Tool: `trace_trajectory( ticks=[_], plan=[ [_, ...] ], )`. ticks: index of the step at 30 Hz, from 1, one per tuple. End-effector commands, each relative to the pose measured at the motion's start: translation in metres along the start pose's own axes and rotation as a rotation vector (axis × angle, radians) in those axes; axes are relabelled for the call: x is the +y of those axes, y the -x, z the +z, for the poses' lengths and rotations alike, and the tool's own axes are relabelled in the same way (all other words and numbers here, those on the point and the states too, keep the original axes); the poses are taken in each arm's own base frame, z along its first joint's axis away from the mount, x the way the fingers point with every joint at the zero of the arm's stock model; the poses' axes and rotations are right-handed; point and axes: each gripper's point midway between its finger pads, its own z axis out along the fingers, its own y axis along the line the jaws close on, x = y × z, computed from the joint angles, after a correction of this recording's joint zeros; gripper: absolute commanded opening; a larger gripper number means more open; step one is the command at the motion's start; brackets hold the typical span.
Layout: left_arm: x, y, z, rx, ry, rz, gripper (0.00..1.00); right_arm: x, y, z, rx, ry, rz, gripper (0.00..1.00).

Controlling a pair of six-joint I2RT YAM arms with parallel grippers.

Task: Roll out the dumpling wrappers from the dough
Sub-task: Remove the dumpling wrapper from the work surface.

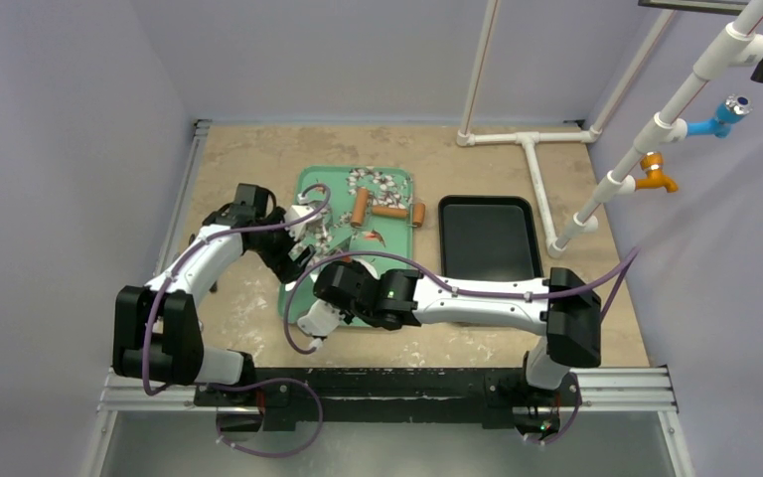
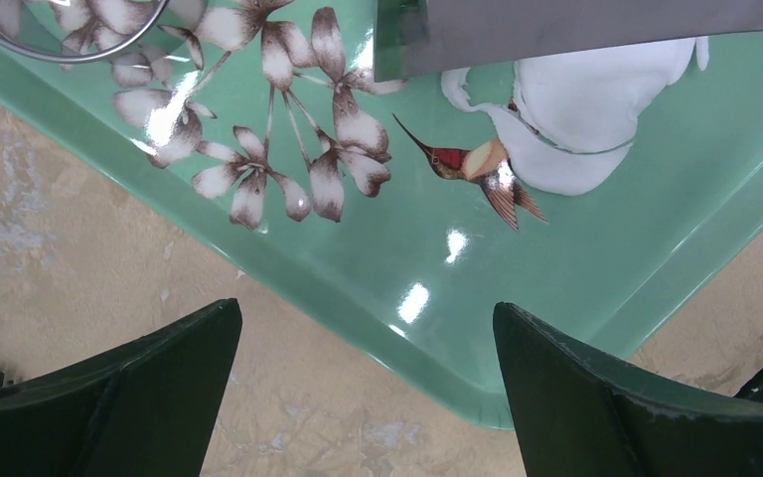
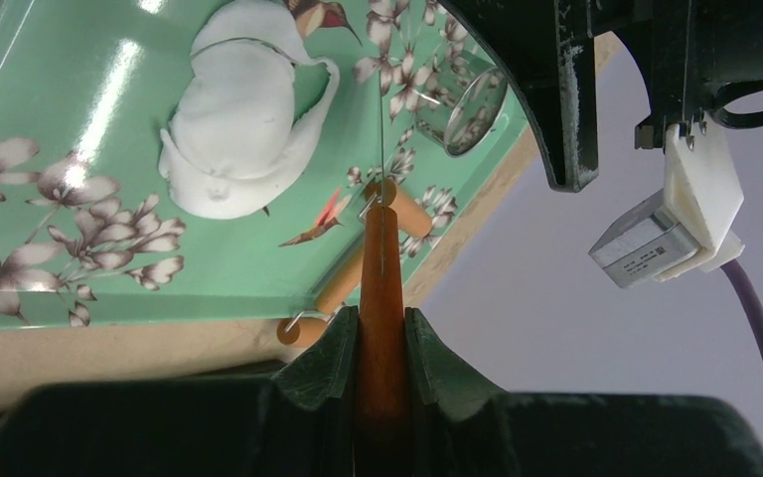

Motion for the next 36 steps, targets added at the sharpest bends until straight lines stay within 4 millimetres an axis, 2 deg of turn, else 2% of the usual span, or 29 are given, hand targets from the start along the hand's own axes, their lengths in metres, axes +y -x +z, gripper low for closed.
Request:
trace_trajectory(
  ticks=[1,10,16,22,26,30,36],
  plan=[
    [0.009,0.014,-0.008,-0.041,0.021,-0.001,1.0,-0.019,-0.006,-0.001,0.031,-0.083,0.059,0.0],
    [0.011,0.015,-0.009,-0.046,0.024,-0.015,1.0,-0.016,-0.023,-0.031,0.038,-0.075,0.11,0.0],
    [0.01,0.017,-0.012,-0.06,0.022,-0.022,1.0,-0.003,-0.017,-0.05,-0.058,-0.005,0.166,0.0],
    [0.007,0.018,-0.011,-0.064,0.001,-0.028,1.0,-0.012,0.004,-0.048,-0.177,-0.042,0.212,0.0],
    [0.008,0.017,-0.011,-0.063,0.005,-0.029,1.0,-0.012,0.018,-0.048,-0.248,-0.023,0.221,0.0],
    [0.008,0.017,-0.011,-0.064,0.004,-0.031,1.0,-0.017,0.023,-0.047,-0.31,-0.053,0.248,0.0],
    [0.008,0.016,-0.01,-0.061,-0.002,-0.035,1.0,-0.013,0.027,-0.042,-0.354,-0.03,0.265,0.0]
  ],
)
